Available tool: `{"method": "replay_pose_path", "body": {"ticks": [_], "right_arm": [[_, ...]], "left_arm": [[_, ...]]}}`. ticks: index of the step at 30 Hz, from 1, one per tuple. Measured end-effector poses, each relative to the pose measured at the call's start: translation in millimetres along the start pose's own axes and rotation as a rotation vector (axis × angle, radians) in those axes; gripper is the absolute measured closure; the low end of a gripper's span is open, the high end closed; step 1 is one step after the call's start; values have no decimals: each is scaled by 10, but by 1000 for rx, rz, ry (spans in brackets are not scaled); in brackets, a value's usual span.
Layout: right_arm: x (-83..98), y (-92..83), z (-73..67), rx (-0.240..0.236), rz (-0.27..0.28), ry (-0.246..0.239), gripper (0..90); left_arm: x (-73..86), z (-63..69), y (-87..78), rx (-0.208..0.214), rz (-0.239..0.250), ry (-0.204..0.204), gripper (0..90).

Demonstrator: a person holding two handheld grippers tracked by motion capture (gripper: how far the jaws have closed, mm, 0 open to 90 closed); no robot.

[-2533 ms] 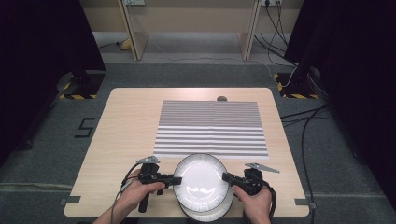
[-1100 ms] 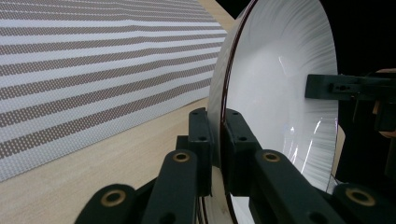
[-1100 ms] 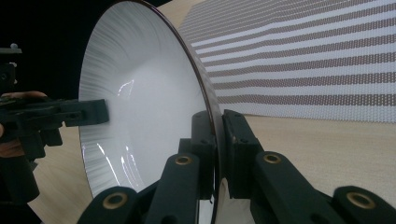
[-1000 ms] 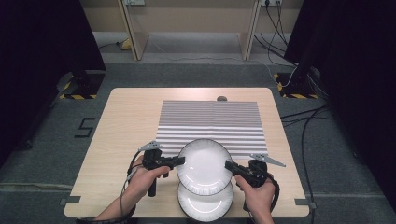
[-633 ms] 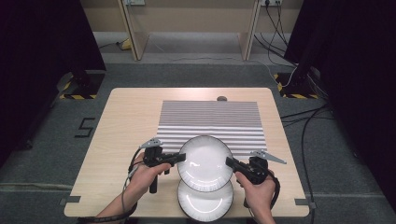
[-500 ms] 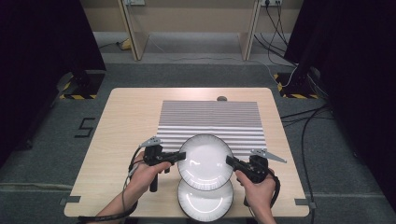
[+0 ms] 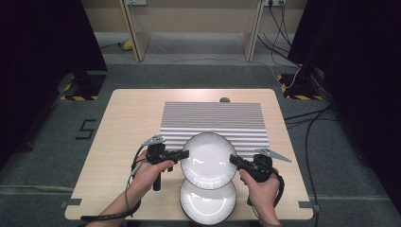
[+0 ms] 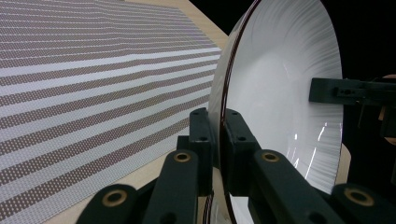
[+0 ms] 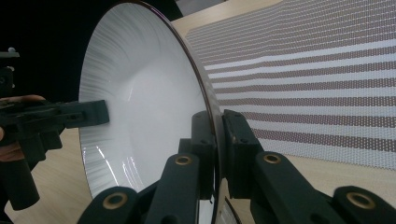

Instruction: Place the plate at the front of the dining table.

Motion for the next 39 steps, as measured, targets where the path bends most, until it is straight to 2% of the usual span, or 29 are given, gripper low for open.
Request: {"method": "replay_pose_path", "body": {"ticks": [39], "right_arm": [[-203, 62, -8, 2, 29, 1, 841]], "left_arm": [[-229, -58, 29, -11, 44, 4, 839]]}}
Point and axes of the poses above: each handheld gripper's, and its own axes: y roughly forward along the jaws, x roughly out of its underside, z roughly to its right, the point moved 7 cm from there along y, roughly forward along the jaws, and after that the axes turned 1 degree about -x, right-handed, at the moved point
